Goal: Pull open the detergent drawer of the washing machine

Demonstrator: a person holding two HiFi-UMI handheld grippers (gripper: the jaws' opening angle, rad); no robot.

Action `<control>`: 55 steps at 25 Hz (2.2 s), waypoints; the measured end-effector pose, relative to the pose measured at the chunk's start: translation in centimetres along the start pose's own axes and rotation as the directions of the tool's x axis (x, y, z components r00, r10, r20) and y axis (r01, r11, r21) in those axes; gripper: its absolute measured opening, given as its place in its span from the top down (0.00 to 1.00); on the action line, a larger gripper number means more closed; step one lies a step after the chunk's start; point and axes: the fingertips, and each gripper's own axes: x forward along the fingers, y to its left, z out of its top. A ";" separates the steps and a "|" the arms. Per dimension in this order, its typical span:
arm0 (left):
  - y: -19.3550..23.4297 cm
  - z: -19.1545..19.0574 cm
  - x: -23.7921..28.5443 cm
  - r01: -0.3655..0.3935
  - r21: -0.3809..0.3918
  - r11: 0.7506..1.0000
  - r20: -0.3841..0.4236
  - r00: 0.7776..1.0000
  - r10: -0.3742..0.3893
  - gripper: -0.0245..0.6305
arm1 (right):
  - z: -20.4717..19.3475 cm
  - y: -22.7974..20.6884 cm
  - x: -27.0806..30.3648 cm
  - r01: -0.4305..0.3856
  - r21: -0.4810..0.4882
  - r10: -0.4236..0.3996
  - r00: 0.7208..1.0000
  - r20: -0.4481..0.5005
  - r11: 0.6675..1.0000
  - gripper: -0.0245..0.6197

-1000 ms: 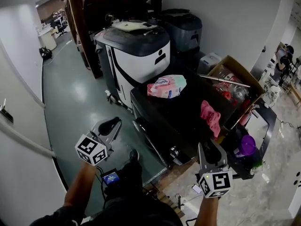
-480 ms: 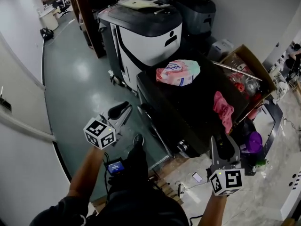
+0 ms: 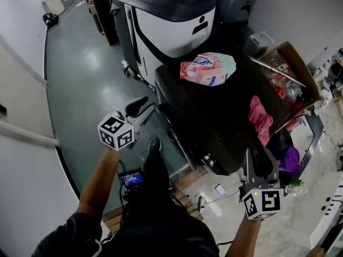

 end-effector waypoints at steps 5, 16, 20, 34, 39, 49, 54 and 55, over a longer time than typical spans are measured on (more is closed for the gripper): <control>1.6 -2.1 2.2 -0.007 -0.034 0.999 -0.029 1.000 0.006 0.69 | -0.8 -1.1 1.1 0.001 -0.002 -0.001 1.000 -0.023 1.000 0.77; 4.0 -7.3 6.9 0.025 -0.118 0.993 -0.085 0.996 -0.036 0.66 | -2.3 -2.1 3.2 0.010 -0.012 -0.011 0.997 -0.073 1.000 0.77; 5.3 -9.2 8.5 0.034 -0.224 0.974 -0.079 0.995 -0.053 0.65 | -3.1 -2.1 3.7 0.011 -0.016 -0.012 0.995 -0.096 1.000 0.77; 7.7 -14.2 12.4 0.173 -0.510 0.843 0.035 0.983 -0.180 0.52 | -6.0 -2.1 4.4 0.021 -0.005 -0.022 0.985 -0.172 1.000 0.77; 8.0 -14.6 13.0 0.249 -0.594 0.765 0.107 0.967 -0.232 0.52 | -6.6 -2.2 4.5 0.030 0.002 -0.030 0.982 -0.188 1.000 0.77; 10.1 -15.6 14.3 0.416 -0.683 0.601 0.320 0.909 -0.266 0.48 | -8.3 -1.8 5.2 0.052 0.014 -0.047 0.971 -0.233 0.999 0.77; 10.7 -14.3 14.8 0.534 -0.668 0.517 0.443 0.845 -0.301 0.48 | -8.9 -1.8 5.7 0.064 0.021 -0.057 0.966 -0.252 0.998 0.77; 10.8 -14.1 15.0 0.550 -0.666 0.503 0.457 0.834 -0.308 0.48 | -9.0 -1.9 5.9 0.068 0.023 -0.060 0.965 -0.255 0.997 0.77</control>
